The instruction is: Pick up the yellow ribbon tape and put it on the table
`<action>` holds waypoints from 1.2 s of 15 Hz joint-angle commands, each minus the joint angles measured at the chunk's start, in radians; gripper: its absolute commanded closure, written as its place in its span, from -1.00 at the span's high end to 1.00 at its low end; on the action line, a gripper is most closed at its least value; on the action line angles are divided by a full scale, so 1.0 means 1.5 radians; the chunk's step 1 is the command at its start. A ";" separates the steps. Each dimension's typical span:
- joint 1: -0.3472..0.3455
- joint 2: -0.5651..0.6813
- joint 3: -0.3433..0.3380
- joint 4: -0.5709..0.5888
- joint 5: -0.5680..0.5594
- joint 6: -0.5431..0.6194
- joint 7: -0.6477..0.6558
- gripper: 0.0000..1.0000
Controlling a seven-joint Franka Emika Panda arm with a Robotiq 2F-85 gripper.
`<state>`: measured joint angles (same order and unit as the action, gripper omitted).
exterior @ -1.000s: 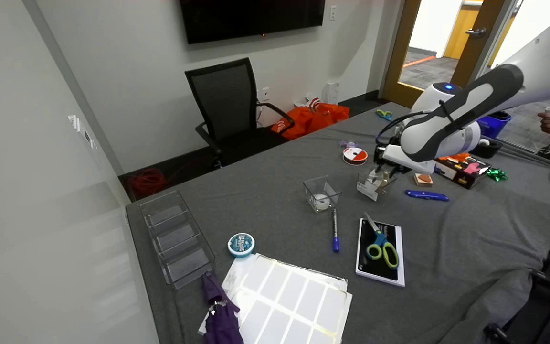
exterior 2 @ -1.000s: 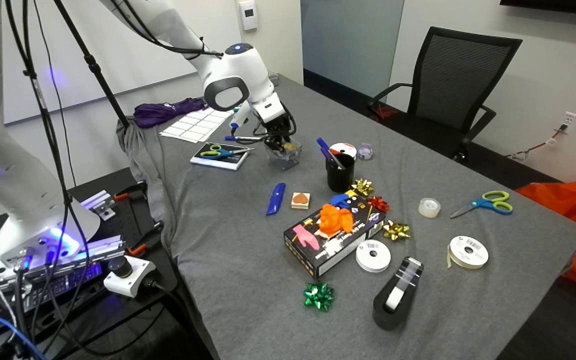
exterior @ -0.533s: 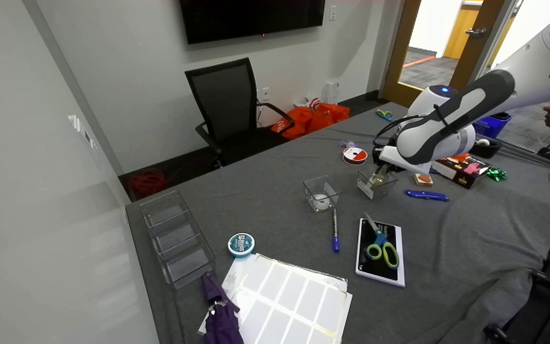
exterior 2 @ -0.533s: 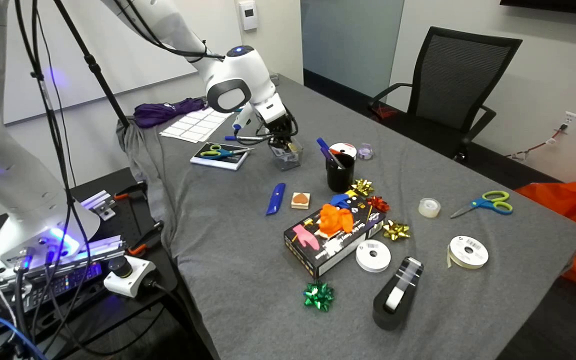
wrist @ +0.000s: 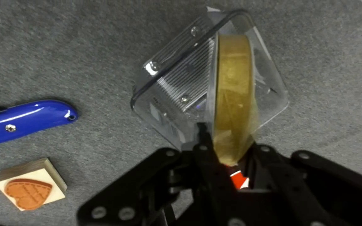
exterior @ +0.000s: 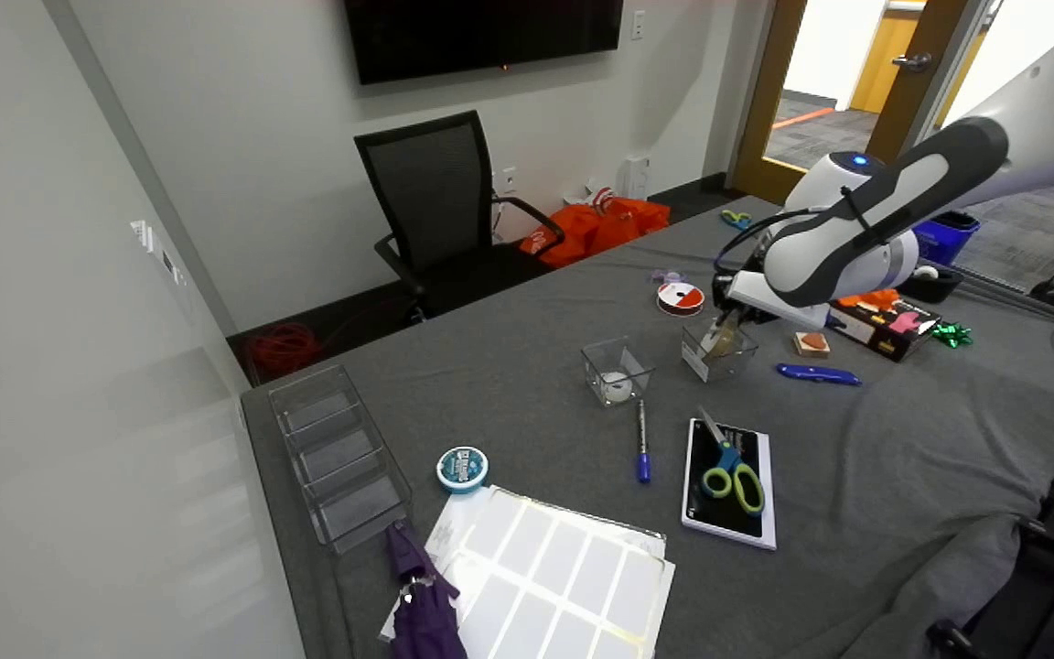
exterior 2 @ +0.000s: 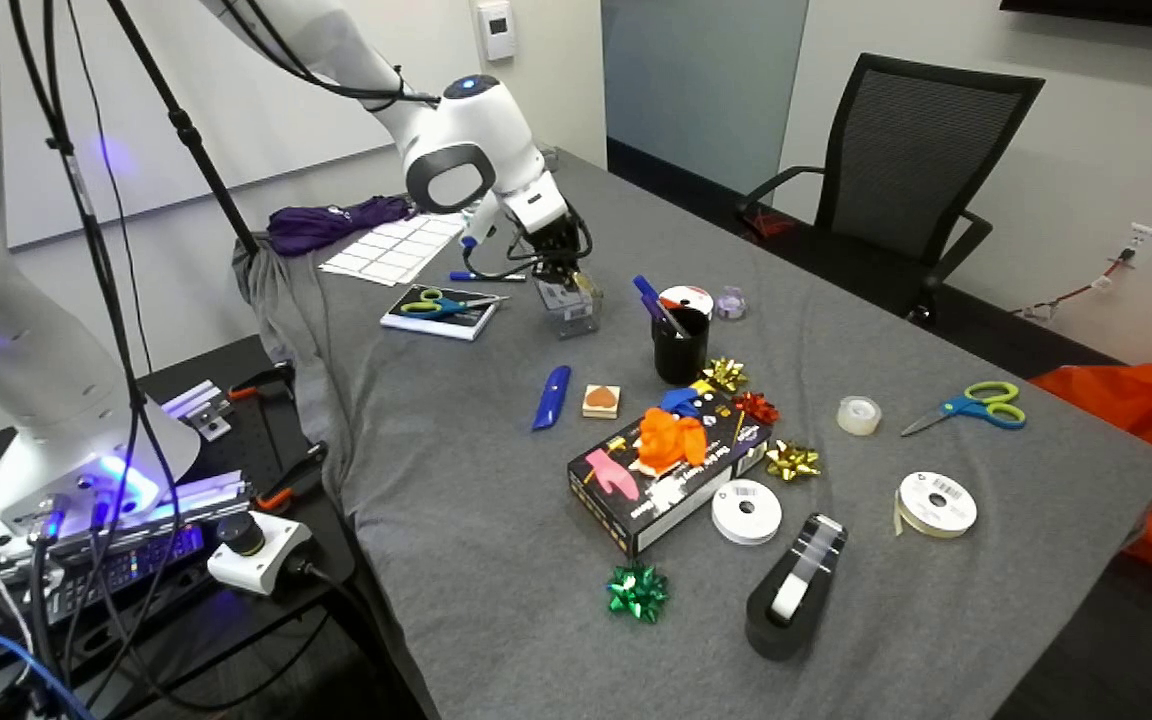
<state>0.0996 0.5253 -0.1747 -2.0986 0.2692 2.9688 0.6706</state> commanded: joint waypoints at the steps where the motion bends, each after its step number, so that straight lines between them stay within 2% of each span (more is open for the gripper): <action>1: -0.028 -0.088 0.033 -0.064 0.010 -0.021 -0.049 -0.72; 4: -0.061 -0.165 0.073 -0.112 0.032 -0.037 -0.105 -0.84; 6: -0.095 -0.224 0.110 -0.150 0.069 -0.063 -0.174 -0.80; 9: -0.145 -0.302 0.155 -0.219 0.158 -0.094 -0.327 -0.71; 14: -0.164 -0.334 0.139 -0.323 0.277 -0.052 -0.582 -0.64; 18: -0.184 -0.319 0.139 -0.347 0.425 -0.044 -0.788 -0.60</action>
<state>-0.1493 0.0523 0.0246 -2.5890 0.7741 2.8907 -0.3177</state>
